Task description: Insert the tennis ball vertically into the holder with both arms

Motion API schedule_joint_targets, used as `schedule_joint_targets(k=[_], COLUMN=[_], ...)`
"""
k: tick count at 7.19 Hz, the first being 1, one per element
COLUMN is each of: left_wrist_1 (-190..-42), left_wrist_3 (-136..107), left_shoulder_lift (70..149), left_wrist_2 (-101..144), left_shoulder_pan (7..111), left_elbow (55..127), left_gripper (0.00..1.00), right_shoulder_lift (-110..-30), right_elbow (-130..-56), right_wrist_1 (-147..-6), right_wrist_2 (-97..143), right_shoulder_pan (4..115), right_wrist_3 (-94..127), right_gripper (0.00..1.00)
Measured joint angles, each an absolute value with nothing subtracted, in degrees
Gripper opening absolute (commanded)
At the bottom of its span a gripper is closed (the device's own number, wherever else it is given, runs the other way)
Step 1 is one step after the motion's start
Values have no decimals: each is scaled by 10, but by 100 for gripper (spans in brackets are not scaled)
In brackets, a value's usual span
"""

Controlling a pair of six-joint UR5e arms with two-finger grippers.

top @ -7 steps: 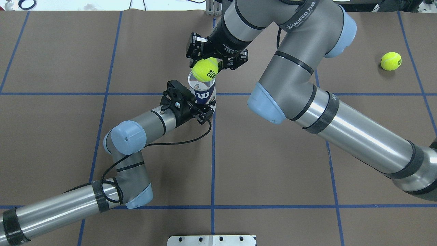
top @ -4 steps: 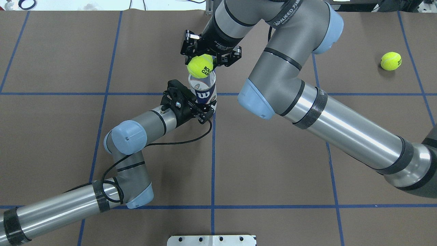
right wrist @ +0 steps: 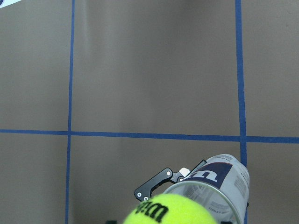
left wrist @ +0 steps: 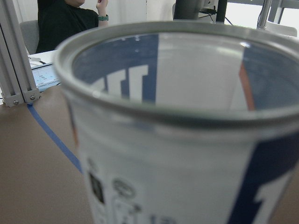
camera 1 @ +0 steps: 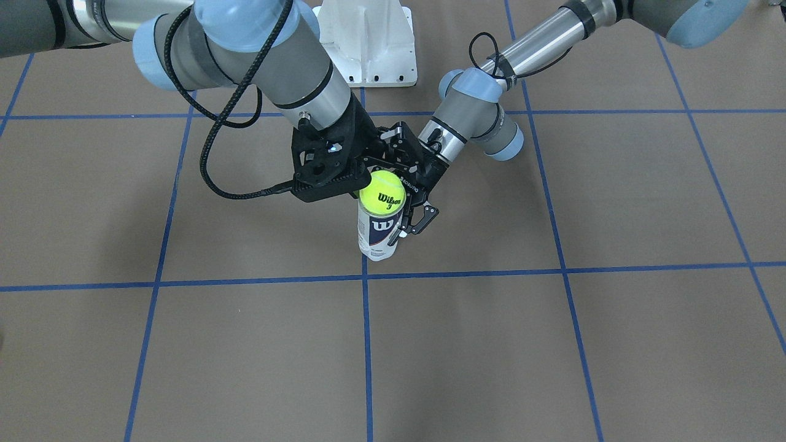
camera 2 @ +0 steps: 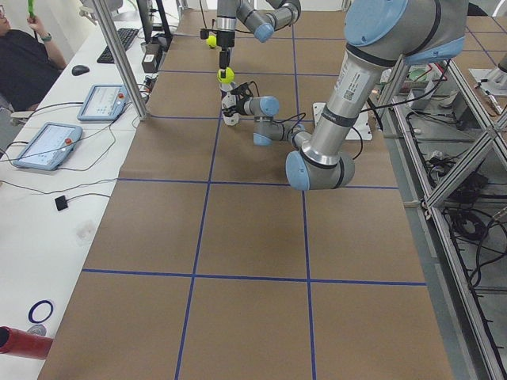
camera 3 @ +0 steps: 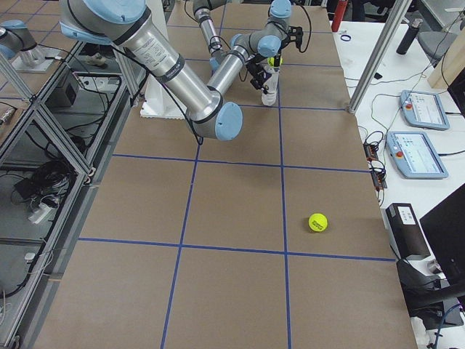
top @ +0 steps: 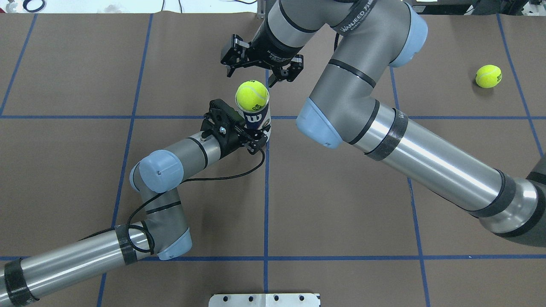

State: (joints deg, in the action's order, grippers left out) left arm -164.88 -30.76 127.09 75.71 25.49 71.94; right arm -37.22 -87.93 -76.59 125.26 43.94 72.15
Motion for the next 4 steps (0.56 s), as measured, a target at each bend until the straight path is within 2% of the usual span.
schedule_joint_targets(k=[4], left_wrist_1=[-1649], left_wrist_3=[-308], left_shoulder_lift=[1271], left_wrist_2=[757], left_shoulder_pan=[256], left_elbow=[719], left_gripper=[74], right_shoulder_lift=[-375], right_elbow=[-892], right_wrist_1=[-766], right_wrist_2=[1252], right_shoulder_pan=[440], right_wrist_3=[724], right_gripper=[99])
